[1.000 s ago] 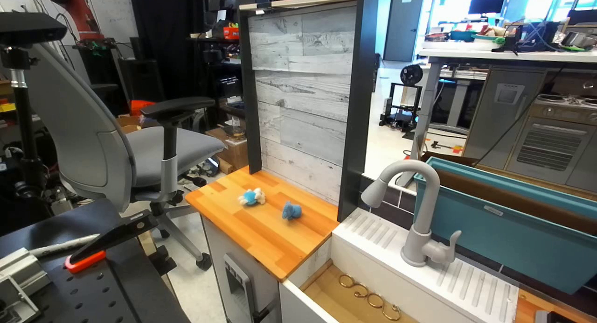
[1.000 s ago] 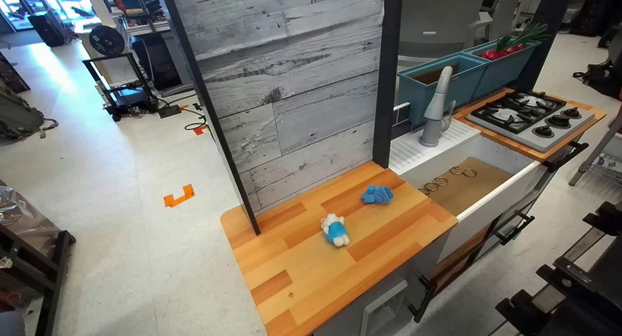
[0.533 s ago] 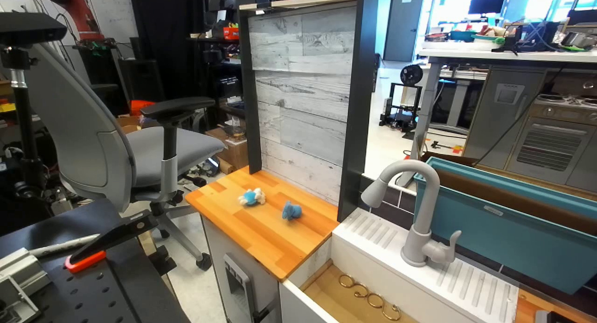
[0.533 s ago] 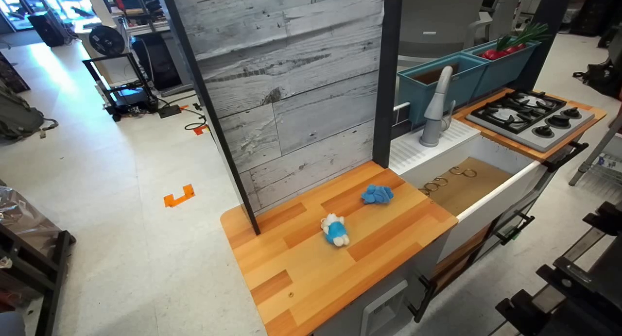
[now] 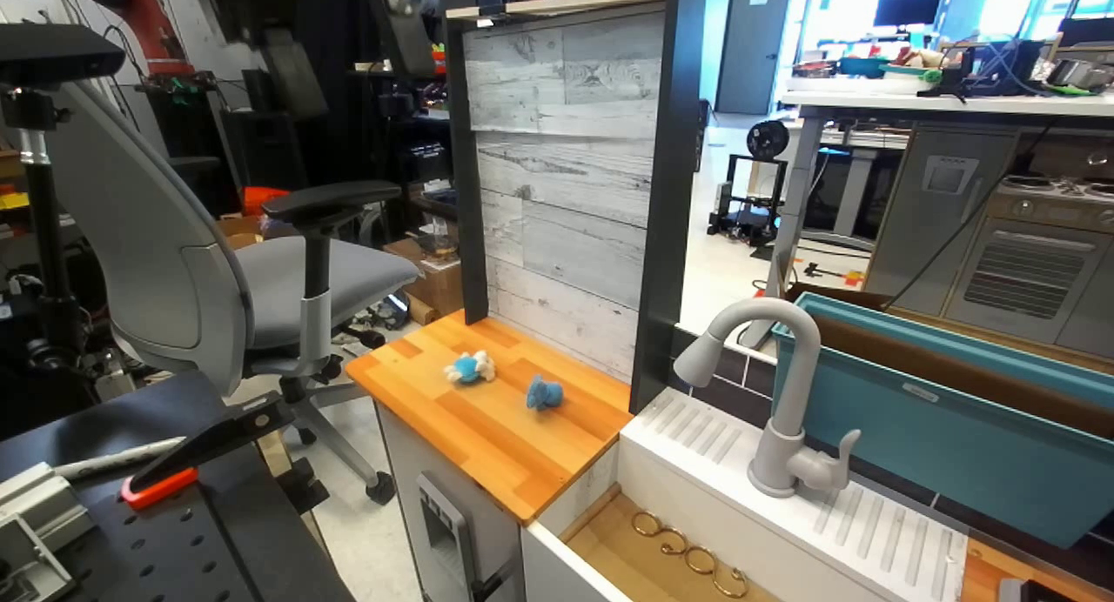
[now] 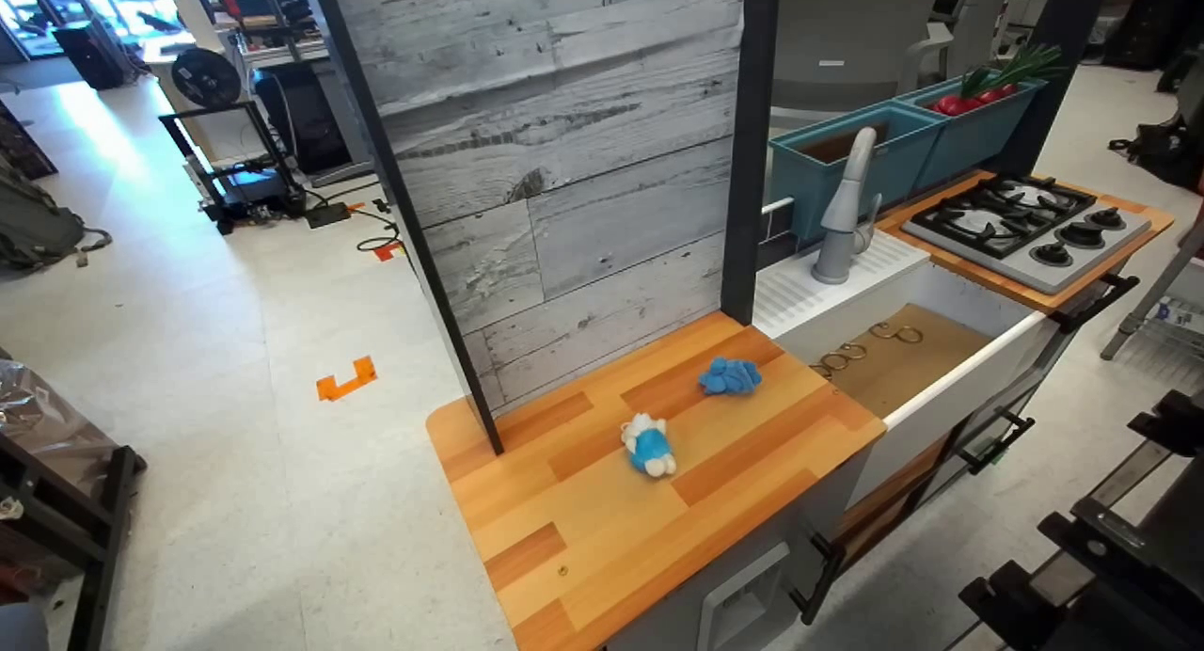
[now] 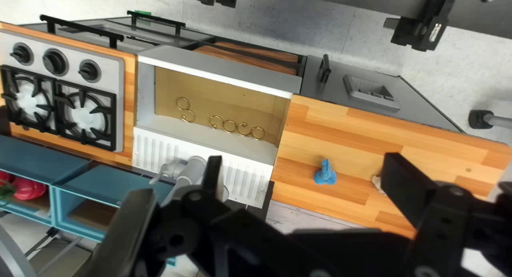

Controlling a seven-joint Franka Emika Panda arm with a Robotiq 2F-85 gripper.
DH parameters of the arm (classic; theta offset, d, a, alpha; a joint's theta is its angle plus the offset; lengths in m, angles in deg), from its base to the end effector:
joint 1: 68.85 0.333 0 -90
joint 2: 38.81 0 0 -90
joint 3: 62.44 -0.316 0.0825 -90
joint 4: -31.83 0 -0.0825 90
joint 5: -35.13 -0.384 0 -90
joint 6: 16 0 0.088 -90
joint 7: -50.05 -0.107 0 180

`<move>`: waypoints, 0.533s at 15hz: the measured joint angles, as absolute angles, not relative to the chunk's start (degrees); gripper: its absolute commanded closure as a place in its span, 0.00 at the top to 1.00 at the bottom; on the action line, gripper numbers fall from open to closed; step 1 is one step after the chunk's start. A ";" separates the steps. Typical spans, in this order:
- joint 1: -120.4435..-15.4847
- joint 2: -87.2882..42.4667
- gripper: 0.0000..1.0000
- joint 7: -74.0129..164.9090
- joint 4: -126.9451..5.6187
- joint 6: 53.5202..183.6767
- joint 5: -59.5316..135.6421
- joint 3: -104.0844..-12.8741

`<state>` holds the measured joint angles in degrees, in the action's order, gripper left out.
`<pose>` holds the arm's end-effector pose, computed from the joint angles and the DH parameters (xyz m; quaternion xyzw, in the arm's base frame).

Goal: Move the plain blue toy forward

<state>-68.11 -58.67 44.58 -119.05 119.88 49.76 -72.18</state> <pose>0.4053 0.0699 0.3678 0.9838 0.1271 0.0530 0.1146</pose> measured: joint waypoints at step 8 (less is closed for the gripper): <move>-67.22 -31.27 1.00 32.75 -107.00 132.08 58.55 -73.03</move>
